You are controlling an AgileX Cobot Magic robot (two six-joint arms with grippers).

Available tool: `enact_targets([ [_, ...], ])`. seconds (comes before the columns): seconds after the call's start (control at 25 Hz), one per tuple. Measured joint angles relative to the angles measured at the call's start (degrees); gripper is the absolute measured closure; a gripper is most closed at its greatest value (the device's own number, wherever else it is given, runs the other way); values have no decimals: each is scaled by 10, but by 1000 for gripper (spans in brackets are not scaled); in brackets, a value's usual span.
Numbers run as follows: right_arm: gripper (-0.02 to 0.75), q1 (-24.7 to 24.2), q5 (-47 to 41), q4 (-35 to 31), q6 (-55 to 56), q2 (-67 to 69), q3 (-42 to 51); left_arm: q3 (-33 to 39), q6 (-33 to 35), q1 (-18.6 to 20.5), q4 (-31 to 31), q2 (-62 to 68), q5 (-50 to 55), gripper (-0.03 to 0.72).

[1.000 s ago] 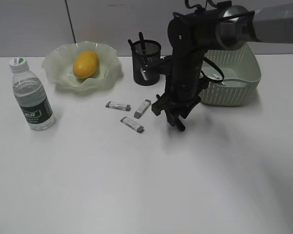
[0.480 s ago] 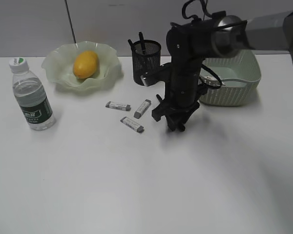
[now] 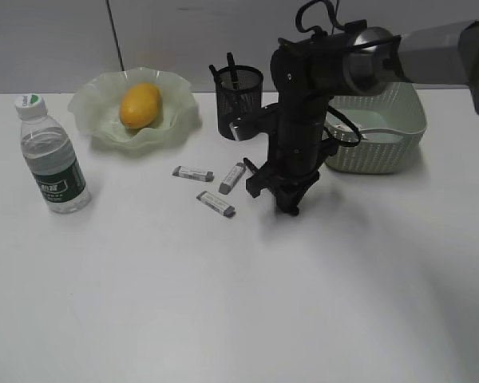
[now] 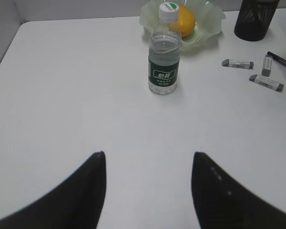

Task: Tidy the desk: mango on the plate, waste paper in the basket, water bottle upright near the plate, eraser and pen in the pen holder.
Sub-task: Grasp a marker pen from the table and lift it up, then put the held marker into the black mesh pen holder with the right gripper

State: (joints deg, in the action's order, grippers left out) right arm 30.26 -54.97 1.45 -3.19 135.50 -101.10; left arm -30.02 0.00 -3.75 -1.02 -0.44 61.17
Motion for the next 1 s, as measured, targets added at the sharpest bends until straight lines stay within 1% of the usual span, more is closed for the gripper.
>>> enact_targets([
  [0.2, 601, 0, -1, 3, 7, -13, -4, 0, 0, 0, 0, 0, 0, 253],
  [0.48, 601, 0, 23, 2, 9, -113, -4, 0, 0, 0, 0, 0, 0, 256],
  [0.6, 601, 0, 67, -8, 11, -151, -5, 0, 0, 0, 0, 0, 0, 259],
  [0.72, 601, 0, 137, -14, 12, -174, -5, 0, 0, 0, 0, 0, 0, 260],
  [0.84, 601, 0, 209, -20, 12, -175, -5, 0, 0, 0, 0, 0, 0, 260],
  [1.0, 601, 0, 284, -18, 13, -166, -5, 0, 0, 0, 0, 0, 0, 260],
])
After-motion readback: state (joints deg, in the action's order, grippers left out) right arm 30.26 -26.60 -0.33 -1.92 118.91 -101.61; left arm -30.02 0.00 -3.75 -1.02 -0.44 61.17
